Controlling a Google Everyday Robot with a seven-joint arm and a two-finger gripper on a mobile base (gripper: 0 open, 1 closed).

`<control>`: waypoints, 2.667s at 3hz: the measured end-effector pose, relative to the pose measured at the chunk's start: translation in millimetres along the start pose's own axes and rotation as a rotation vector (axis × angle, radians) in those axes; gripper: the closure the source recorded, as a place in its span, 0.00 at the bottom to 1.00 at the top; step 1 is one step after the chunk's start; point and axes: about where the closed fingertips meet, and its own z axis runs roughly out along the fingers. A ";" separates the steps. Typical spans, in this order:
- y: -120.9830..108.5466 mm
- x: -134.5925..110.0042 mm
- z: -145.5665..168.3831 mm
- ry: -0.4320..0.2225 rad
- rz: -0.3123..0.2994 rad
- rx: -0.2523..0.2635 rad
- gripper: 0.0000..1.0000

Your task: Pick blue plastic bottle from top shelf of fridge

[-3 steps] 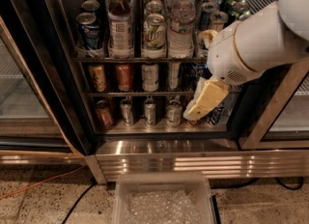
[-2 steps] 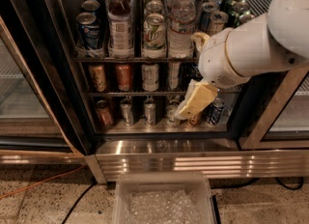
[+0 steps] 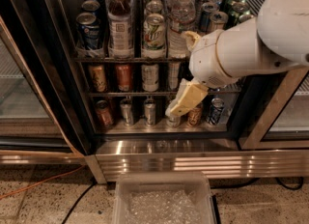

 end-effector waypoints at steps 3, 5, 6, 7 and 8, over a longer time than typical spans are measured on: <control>-20.1 -51.3 70.2 -0.284 0.120 0.111 0.00; -30.5 -59.1 87.8 -0.309 0.229 0.167 0.00; -28.5 -62.1 91.7 -0.333 0.247 0.187 0.00; -25.2 -69.1 95.1 -0.367 0.319 0.248 0.00; -32.0 -72.5 93.1 -0.382 0.408 0.348 0.00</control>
Offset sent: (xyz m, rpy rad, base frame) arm 0.0549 0.0892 -0.0110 0.3902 -0.1263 0.0578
